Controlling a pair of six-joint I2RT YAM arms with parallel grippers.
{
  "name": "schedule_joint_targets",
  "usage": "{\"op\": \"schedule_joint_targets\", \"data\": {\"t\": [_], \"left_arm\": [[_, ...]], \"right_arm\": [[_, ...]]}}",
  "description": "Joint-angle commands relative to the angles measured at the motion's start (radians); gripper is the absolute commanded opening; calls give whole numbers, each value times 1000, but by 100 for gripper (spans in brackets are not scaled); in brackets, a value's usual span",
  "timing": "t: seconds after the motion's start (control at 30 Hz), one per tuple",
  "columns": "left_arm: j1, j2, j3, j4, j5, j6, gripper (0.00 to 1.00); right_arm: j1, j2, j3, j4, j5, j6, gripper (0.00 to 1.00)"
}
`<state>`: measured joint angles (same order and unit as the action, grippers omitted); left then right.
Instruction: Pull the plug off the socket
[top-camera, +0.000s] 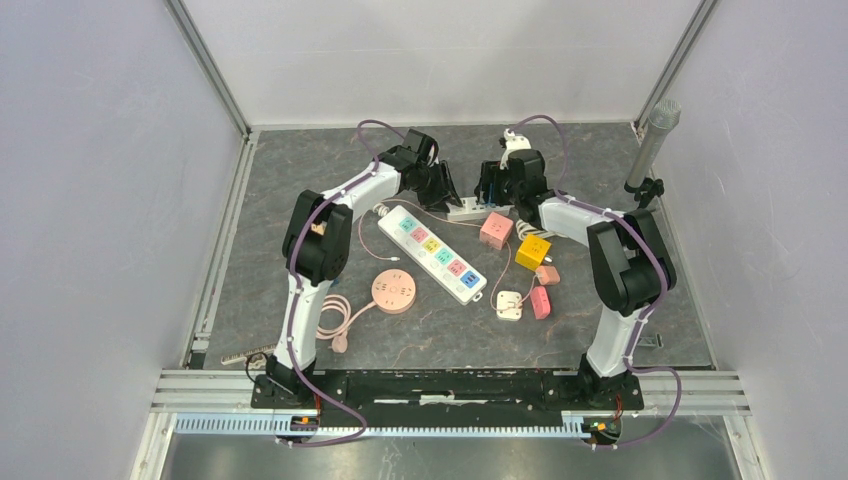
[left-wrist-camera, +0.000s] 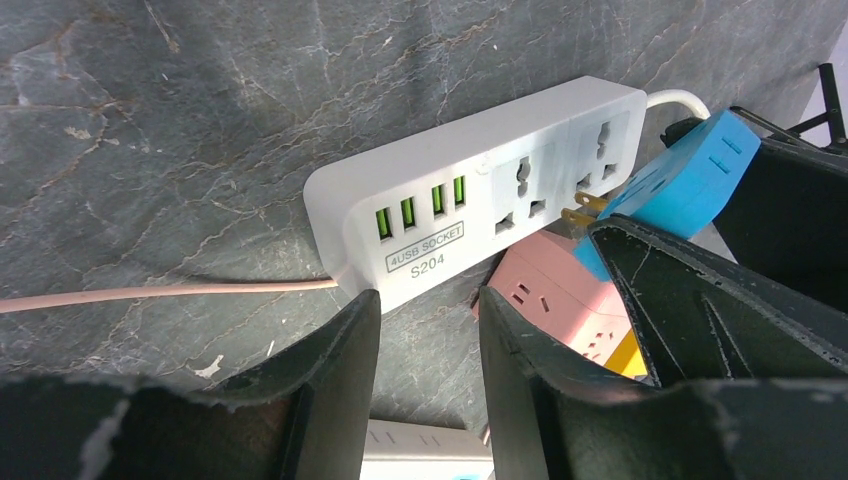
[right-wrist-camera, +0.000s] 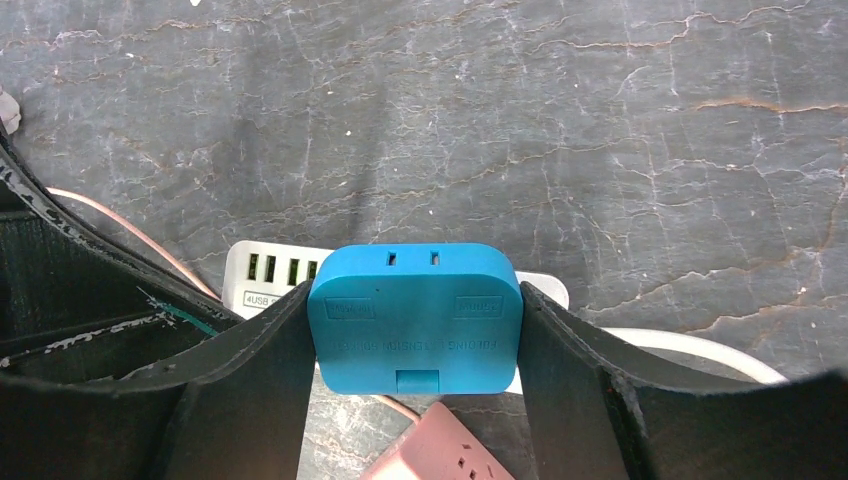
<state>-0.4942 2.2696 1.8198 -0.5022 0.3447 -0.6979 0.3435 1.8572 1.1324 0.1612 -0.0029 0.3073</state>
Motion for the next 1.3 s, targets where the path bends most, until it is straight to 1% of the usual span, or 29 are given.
{"op": "schedule_joint_targets", "data": {"t": [0.0, 0.1, 0.23, 0.3, 0.37, 0.47, 0.67, 0.77, 0.83, 0.87, 0.97, 1.0, 1.13, 1.27], "left_arm": [[5, 73, -17, -116, -87, 78, 50], [9, 53, 42, -116, -34, 108, 53], [26, -21, 149, -114, -1, 145, 57], [36, -72, 174, -108, -4, 160, 60], [49, -124, 165, -105, -16, 167, 63], [76, -208, 95, -98, -55, 173, 65], [145, -408, -138, -41, -148, 153, 72], [176, -509, -234, -36, -202, 153, 75], [189, -581, -302, -57, -264, 162, 77], [194, -618, -351, -58, -301, 161, 79], [210, -741, -495, -43, -342, 160, 83], [215, -782, -534, -42, -376, 159, 85], [233, -908, -622, -46, -437, 161, 92], [242, -986, -646, -60, -458, 168, 98]], "right_arm": [[-3, -67, 19, 10, -3, -20, 39], [-4, -83, 36, -2, -4, -18, 39], [-3, -113, 50, -24, -15, -20, 39], [-3, -127, 57, -38, -25, -24, 39], [-2, -139, 63, -61, -47, -34, 40], [5, -160, 56, -94, -70, -52, 41], [54, -160, 53, -141, -51, -77, 42], [92, -127, 82, -140, -31, -67, 42], [130, -99, 110, -137, -15, -64, 42], [148, -83, 126, -137, -4, -62, 43], [196, -34, 168, -131, 27, -47, 44], [211, -14, 185, -130, 41, -43, 44], [258, 75, 259, -130, 112, -57, 45], [272, 164, 331, -119, 160, -95, 46]]}}
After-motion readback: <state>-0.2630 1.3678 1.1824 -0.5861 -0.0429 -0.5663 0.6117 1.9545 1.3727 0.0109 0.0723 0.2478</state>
